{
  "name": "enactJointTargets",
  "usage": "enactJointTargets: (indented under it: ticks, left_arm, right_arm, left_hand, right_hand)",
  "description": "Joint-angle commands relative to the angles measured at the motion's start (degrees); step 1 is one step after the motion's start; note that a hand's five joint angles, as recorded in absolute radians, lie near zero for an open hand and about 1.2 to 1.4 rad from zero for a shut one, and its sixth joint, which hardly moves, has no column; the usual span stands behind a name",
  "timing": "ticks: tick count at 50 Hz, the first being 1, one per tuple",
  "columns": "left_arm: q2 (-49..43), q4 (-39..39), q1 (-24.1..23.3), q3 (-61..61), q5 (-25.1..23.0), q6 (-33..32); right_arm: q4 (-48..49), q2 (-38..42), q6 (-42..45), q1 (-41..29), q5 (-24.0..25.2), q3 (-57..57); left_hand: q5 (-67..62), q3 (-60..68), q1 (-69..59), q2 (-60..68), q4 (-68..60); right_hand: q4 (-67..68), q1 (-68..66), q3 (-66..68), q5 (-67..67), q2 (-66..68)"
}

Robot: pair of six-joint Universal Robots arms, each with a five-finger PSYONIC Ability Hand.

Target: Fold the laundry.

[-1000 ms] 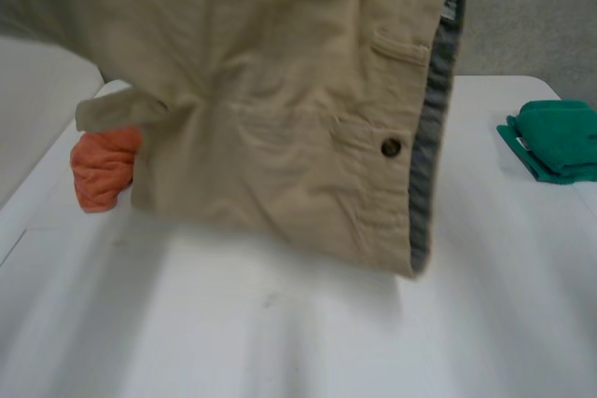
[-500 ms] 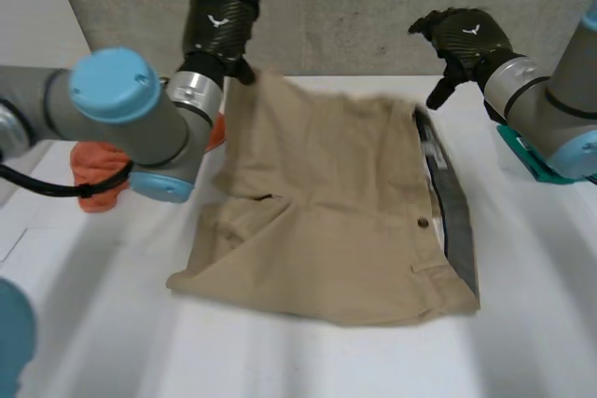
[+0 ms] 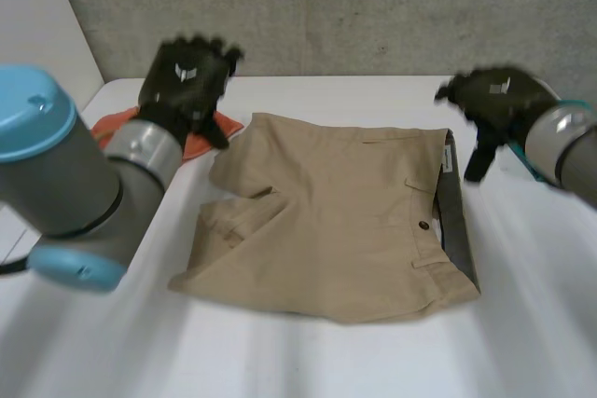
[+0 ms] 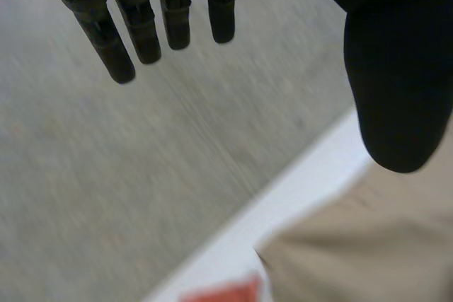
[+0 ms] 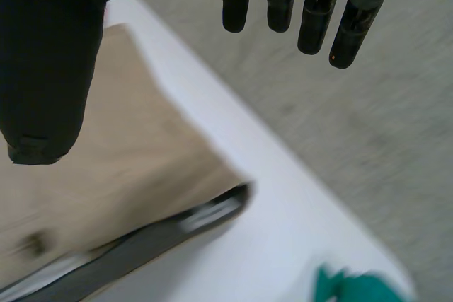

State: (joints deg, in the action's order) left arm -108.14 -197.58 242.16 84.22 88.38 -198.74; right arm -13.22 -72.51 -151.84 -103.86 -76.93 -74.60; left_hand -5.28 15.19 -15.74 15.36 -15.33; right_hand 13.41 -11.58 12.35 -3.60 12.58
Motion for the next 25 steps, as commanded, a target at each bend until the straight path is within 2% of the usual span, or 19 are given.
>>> enactJointTargets:
  ticks: [1,6,10,19,25]
  left_arm:
    - [1.0,5.6,3.0,9.7,-2.2,-0.1]
    - [-1.9,3.4,6.0,10.9,-7.7,0.0]
    - [-8.4,3.6,8.1,8.9,-11.9,0.4]
    - [-13.7,4.8,7.7,5.5,-12.8,2.0]
    - [-15.3,5.5,7.2,3.5,-12.9,4.8]
  right_arm:
    - [3.9,-3.7,2.0,0.1,7.1,-19.4]
    - [10.6,-3.6,2.4,0.3,8.1,-26.3]
    - [14.3,-3.3,2.5,0.8,7.9,-30.0]
    - [17.9,-3.2,2.5,1.0,7.8,-34.1]
    - [18.2,-3.2,2.5,1.0,7.8,-35.3]
  left_hand:
    - [-17.5,17.5,-17.0,17.4,-17.4]
    - [-21.0,21.1,-20.5,20.9,-21.0]
    - [-25.0,25.1,-24.6,25.0,-25.0]
    - [-25.4,25.5,-24.9,25.3,-25.3]
    - [-32.7,32.8,-32.3,32.7,-32.7]
  right_hand:
    - [3.9,-5.7,4.9,-3.7,4.7]
    - [8.4,-10.3,9.5,-8.3,9.3]
    - [9.0,-10.8,10.0,-8.8,9.8]
    - [8.8,-10.6,9.8,-8.6,9.6]
    - [8.8,-10.6,9.9,-8.6,9.6]
